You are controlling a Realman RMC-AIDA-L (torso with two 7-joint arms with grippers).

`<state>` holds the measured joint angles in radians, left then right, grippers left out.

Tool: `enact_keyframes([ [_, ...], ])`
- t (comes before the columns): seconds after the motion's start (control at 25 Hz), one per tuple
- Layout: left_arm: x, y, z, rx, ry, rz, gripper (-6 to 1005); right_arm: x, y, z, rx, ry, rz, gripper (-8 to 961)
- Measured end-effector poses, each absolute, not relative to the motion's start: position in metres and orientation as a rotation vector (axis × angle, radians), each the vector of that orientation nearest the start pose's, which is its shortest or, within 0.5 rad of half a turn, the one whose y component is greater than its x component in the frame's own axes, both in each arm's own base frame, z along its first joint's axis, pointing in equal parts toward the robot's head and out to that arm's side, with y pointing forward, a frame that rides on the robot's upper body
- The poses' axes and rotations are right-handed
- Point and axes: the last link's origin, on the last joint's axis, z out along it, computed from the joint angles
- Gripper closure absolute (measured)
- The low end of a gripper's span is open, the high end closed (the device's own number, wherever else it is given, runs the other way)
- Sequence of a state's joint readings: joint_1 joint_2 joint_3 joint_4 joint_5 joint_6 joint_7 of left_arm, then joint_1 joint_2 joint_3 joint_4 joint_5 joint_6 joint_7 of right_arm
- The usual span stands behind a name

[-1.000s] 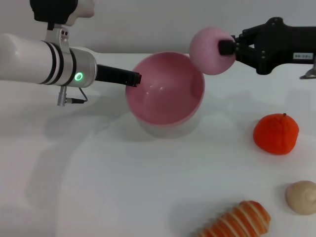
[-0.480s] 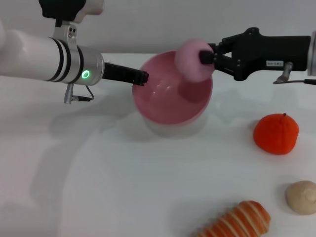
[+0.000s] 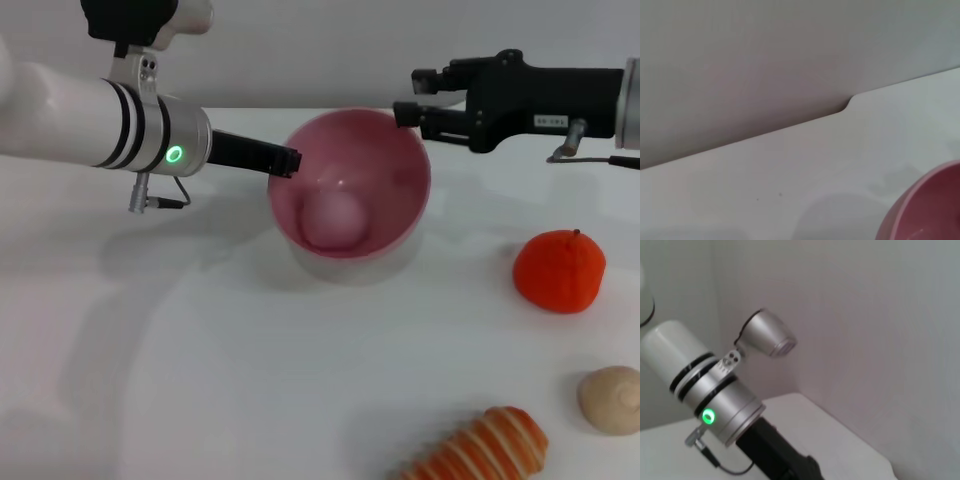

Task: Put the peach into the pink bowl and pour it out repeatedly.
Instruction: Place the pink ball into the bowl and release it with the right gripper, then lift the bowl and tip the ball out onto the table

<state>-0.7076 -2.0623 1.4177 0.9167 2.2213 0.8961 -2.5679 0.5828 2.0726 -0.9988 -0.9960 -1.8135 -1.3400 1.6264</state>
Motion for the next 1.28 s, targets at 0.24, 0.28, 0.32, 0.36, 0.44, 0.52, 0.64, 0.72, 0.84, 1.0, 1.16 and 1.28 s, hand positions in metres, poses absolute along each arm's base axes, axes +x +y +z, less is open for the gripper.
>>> enact_keyframes([
  [0.24,-0.174,0.423,-0.041,-2.402,-1.107,-0.139,961,0.182,0.379,0.064,-2.456,0.34,0.95,505],
  [0.28,-0.173,0.423,-0.039,-2.404,-1.107,-0.134,961,0.188,0.373,0.076,-2.381,0.309,1.039,503],
  [0.32,-0.173,0.423,-0.038,-2.408,-1.107,-0.131,961,0.194,0.367,0.086,-2.306,0.275,1.118,500],
  [0.36,-0.173,0.423,-0.037,-2.41,-1.108,-0.13,961,0.2,0.362,0.096,-2.231,0.249,1.183,498],
  [0.44,-0.173,0.423,-0.037,-2.415,-1.111,-0.125,961,0.221,0.352,0.116,-2.045,0.245,1.278,495],
  [0.52,-0.174,0.422,-0.037,-2.421,-1.112,-0.114,960,0.245,0.342,0.132,-1.84,0.252,1.34,495],
  [0.64,-0.177,0.42,-0.037,-2.423,-1.113,-0.082,960,0.283,0.321,0.146,-1.508,0.197,1.34,495],
  [0.72,-0.177,0.419,-0.036,-2.438,-1.12,-0.047,960,0.302,0.311,0.146,-1.373,0.188,1.284,495],
  [0.84,-0.175,0.415,-0.032,-2.477,-1.131,0.027,960,0.32,0.303,0.141,-1.277,0.196,1.181,495],
  [1.0,-0.177,0.413,-0.018,-2.467,-1.129,0.177,959,0.33,0.301,0.132,-1.258,0.214,1.102,495],
  [1.16,-0.179,0.409,-0.009,-2.447,-1.131,0.309,959,0.334,0.304,0.128,-1.257,0.243,1.065,495],
  [1.28,-0.18,0.406,-0.006,-2.447,-1.125,0.38,960,0.337,0.307,0.125,-1.257,0.274,1.05,495],
])
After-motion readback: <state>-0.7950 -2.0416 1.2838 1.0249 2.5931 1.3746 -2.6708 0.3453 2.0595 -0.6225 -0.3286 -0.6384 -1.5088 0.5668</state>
